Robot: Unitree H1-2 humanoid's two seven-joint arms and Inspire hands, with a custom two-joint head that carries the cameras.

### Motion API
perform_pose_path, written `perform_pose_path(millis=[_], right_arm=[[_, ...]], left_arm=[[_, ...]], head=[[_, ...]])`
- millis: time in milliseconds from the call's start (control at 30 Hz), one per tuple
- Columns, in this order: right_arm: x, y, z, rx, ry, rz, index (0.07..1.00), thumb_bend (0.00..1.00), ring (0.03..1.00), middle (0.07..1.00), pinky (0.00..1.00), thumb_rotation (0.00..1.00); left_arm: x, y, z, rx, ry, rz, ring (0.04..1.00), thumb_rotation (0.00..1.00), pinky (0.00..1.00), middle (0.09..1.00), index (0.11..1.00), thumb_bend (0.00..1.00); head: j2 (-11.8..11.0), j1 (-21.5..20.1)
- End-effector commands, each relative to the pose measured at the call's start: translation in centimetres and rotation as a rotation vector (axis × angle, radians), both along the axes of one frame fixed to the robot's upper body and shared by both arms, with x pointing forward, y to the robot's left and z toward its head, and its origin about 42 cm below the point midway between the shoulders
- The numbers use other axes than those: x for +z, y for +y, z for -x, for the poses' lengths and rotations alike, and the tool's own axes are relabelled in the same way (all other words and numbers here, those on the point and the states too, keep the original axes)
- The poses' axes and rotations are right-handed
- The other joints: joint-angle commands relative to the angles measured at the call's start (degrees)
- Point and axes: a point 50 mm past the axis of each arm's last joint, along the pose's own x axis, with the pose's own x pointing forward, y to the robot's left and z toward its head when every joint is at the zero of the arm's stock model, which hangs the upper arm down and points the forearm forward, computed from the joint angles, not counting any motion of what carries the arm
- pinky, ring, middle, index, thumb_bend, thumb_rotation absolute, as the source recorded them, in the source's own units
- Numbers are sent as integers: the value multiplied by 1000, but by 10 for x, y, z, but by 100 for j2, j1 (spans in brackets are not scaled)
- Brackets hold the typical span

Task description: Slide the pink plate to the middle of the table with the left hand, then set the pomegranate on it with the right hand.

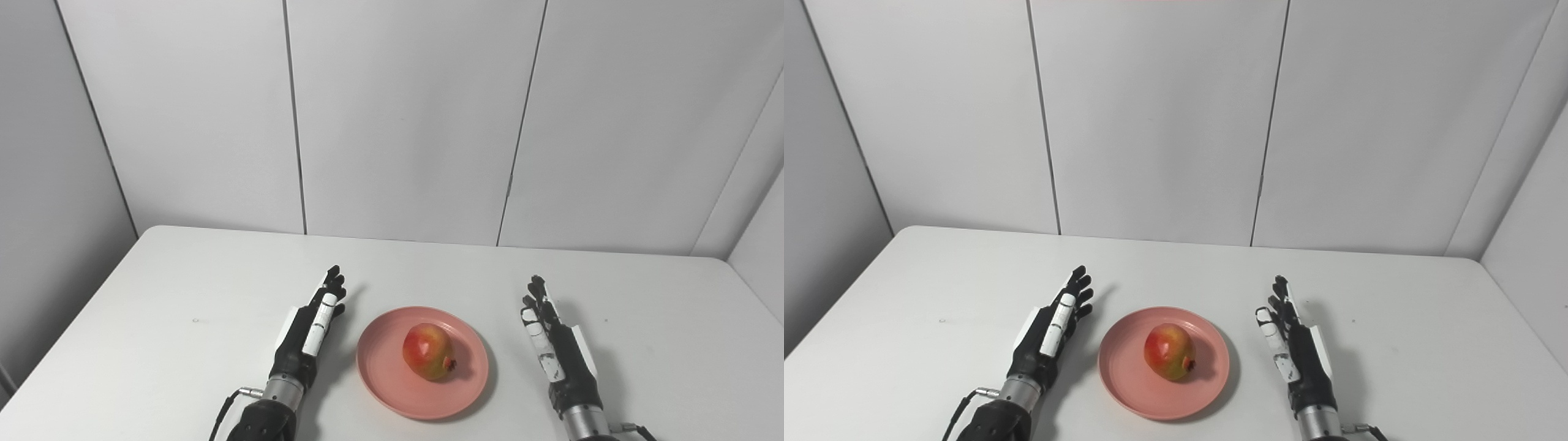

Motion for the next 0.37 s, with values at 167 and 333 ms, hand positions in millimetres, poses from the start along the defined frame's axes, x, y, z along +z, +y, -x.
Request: perform_pose_path(millis=[167, 333], right_arm=[[15, 3, -9, 4, -11, -63, 1000, 611, 975, 1000, 978, 926], [12, 5, -9, 6, 14, -91, 1000, 597, 983, 1000, 990, 941]], left_arm=[[4, 7, -5, 19, -29, -18, 975, 1000, 954, 995, 992, 560], [3, 8, -5, 20, -27, -22, 979, 1000, 956, 997, 992, 543]], head=[[-31, 1], [-42, 33]])
